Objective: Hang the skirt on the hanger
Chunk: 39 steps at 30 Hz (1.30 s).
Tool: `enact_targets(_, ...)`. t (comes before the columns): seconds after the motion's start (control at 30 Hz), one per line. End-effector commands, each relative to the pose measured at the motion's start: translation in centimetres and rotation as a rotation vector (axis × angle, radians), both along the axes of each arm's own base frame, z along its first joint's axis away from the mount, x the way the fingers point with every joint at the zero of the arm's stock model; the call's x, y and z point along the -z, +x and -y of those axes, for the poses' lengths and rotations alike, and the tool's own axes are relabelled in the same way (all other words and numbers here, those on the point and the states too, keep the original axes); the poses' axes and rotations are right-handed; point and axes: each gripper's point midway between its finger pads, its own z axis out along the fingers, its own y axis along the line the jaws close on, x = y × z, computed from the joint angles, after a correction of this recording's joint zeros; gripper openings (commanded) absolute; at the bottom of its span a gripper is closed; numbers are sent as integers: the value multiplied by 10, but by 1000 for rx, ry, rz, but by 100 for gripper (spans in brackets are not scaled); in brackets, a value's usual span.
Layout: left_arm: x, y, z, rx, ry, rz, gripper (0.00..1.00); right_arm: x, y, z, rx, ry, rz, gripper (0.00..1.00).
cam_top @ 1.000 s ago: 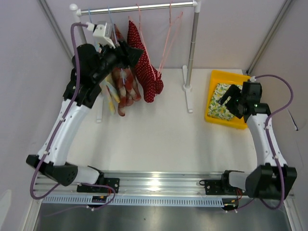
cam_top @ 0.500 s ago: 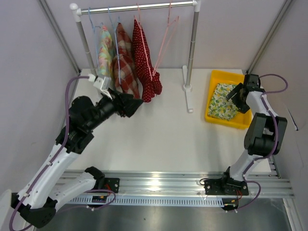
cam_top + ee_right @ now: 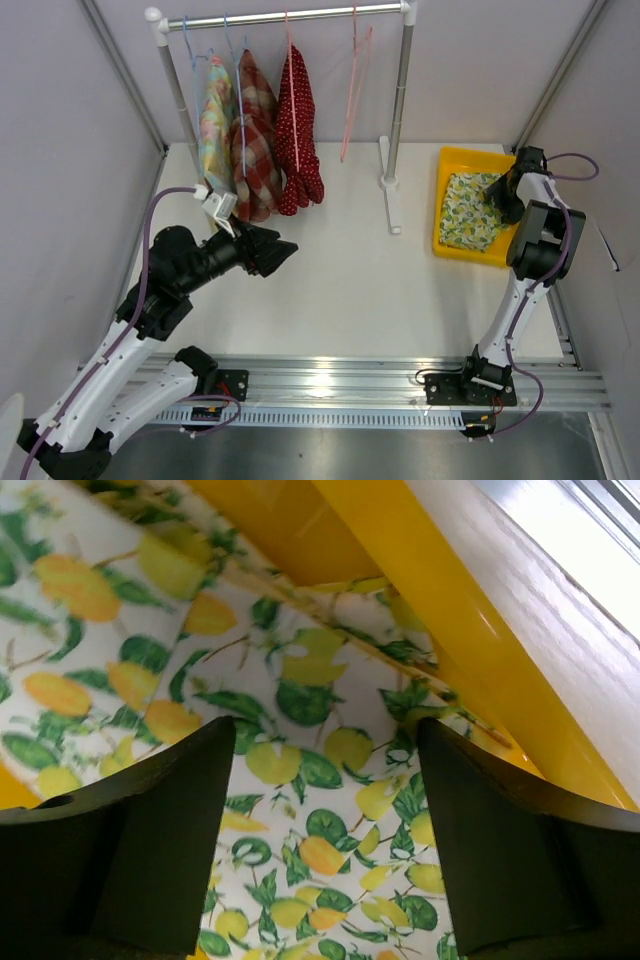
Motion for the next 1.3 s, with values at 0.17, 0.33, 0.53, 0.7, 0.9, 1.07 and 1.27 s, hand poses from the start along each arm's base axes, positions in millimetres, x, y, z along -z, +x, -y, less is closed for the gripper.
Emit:
enact_targets(0.17,19,-8,8,71,40,-49,67,0,14,7,-30,-40,12,57)
enact_targets(0.33,25,-13,6,84,72,-74,66,-13,10,1,-88,-51,14,10)
enact_targets(0.53,25,-15,-3,41,53,-56,64,-72,8,-7,-107,-48,132,0)
enact_targets(0.7,29,-11,-2,25,40,-62,63,-161,0,-36,-152,-65,290,0)
enact_targets(0.9,34,-9,4,48,48,-75,60,-296,-32,-82,-235,-76,569,0)
enact_targets(1.07,36,-7,6,63,64,-60,61,-393,-67,-126,-343,-133,766,0)
enact_targets(1.27,34,-7,16,118,45,-39,61,-494,-120,-187,-486,-183,990,0)
